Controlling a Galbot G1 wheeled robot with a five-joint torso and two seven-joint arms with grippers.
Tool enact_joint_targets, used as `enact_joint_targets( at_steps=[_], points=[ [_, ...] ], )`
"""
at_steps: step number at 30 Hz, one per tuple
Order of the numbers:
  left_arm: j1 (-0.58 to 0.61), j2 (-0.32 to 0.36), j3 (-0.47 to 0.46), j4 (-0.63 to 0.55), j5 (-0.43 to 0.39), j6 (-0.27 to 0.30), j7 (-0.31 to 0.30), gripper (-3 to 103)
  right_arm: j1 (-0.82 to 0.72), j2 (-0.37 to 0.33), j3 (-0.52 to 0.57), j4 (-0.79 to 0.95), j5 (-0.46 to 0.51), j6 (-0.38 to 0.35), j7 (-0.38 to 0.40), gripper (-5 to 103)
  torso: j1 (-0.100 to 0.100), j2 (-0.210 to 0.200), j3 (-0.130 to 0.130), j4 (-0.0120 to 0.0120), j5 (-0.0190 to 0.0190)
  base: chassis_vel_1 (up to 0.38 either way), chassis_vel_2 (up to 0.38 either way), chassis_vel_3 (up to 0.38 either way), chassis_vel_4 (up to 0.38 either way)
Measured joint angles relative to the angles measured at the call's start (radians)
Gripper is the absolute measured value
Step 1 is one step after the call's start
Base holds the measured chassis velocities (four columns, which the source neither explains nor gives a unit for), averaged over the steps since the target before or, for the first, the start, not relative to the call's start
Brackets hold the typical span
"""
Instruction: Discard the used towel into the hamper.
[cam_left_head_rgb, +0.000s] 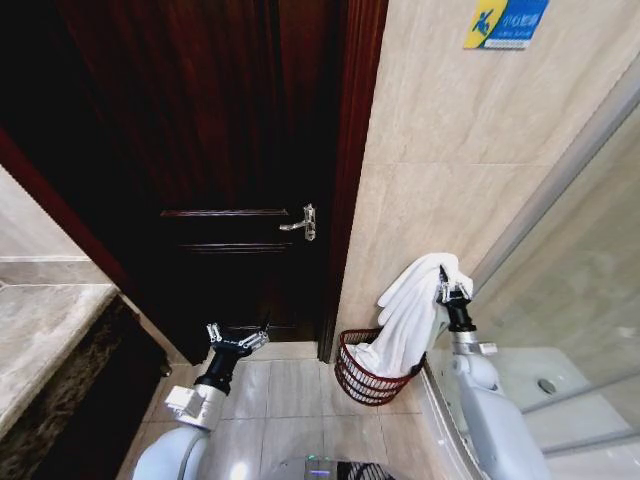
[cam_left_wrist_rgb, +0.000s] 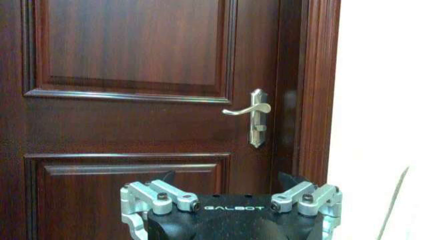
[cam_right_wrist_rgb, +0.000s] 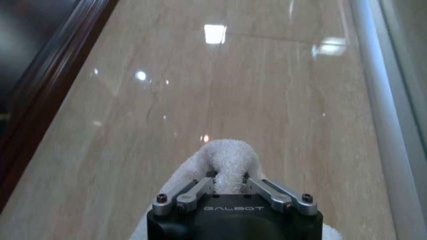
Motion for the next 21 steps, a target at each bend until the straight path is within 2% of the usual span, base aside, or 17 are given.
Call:
enact_joint_targets(
  at_steps=[4, 21],
  points=[
    [0.000, 0.000, 0.000, 0.000, 0.000, 0.000, 0.000, 100, -0.006, 0.006, 0.003, -0.010, -0.053, 0.000, 0.042, 10, 0.000, 0.000, 0.000, -0.0001, 0.0000, 0.000, 0.000, 0.000, 0.000],
    [0.000, 0.000, 0.000, 0.000, 0.000, 0.000, 0.000, 100, -0.031, 0.026, 0.000, -0.015, -0.038, 0.000, 0.015, 10, 0.000, 0.000, 0.000, 0.0000, 0.0000, -0.019, 0.017, 0.025, -0.021]
  ],
)
